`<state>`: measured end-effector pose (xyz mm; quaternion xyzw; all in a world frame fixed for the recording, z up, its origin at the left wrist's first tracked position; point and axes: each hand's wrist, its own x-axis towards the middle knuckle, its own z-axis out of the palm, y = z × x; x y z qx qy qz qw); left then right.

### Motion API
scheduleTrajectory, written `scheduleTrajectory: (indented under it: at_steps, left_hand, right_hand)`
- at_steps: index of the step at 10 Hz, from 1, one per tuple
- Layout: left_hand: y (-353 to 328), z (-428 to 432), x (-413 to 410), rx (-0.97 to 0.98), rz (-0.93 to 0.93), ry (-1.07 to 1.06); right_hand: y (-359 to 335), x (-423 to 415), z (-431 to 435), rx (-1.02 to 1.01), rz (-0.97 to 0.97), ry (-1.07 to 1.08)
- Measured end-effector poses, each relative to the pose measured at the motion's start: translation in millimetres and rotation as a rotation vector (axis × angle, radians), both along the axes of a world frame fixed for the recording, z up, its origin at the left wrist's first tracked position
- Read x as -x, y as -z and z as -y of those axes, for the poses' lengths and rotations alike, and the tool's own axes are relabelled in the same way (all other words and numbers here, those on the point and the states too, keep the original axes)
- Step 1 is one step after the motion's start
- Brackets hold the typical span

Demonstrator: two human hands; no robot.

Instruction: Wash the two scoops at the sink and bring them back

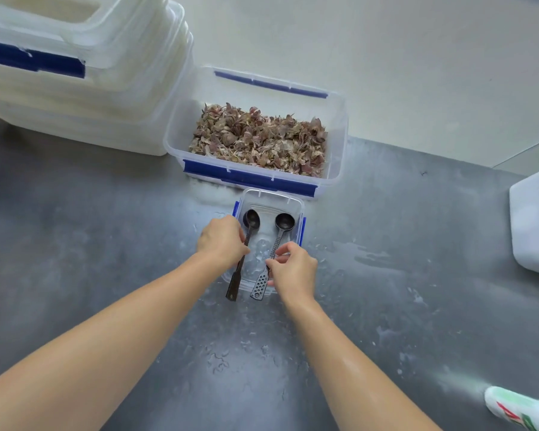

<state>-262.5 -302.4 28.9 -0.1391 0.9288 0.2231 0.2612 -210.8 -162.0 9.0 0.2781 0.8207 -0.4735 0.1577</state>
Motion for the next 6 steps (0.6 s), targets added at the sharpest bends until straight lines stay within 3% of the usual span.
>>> scheduleTrajectory:
  at_steps: [3, 5, 6]
  left_hand:
    - [-0.2, -9.1, -6.0, 0.133, -0.173, 0.145]
    - [-26.6, 11.0, -32.4, 0.095, -0.193, 0.215]
    - [-49.4, 20.7, -55.8, 0.129, -0.148, 0.288]
  right_hand:
    - [-9.7, -2.0, -4.3, -0.344, -0.118, -0.268]
    - [-45.2, -18.6, -9.3, -0.365, -0.172, -0.282]
    - [-67.8, -43.8, -5.9, -0.366, -0.065, -0.373]
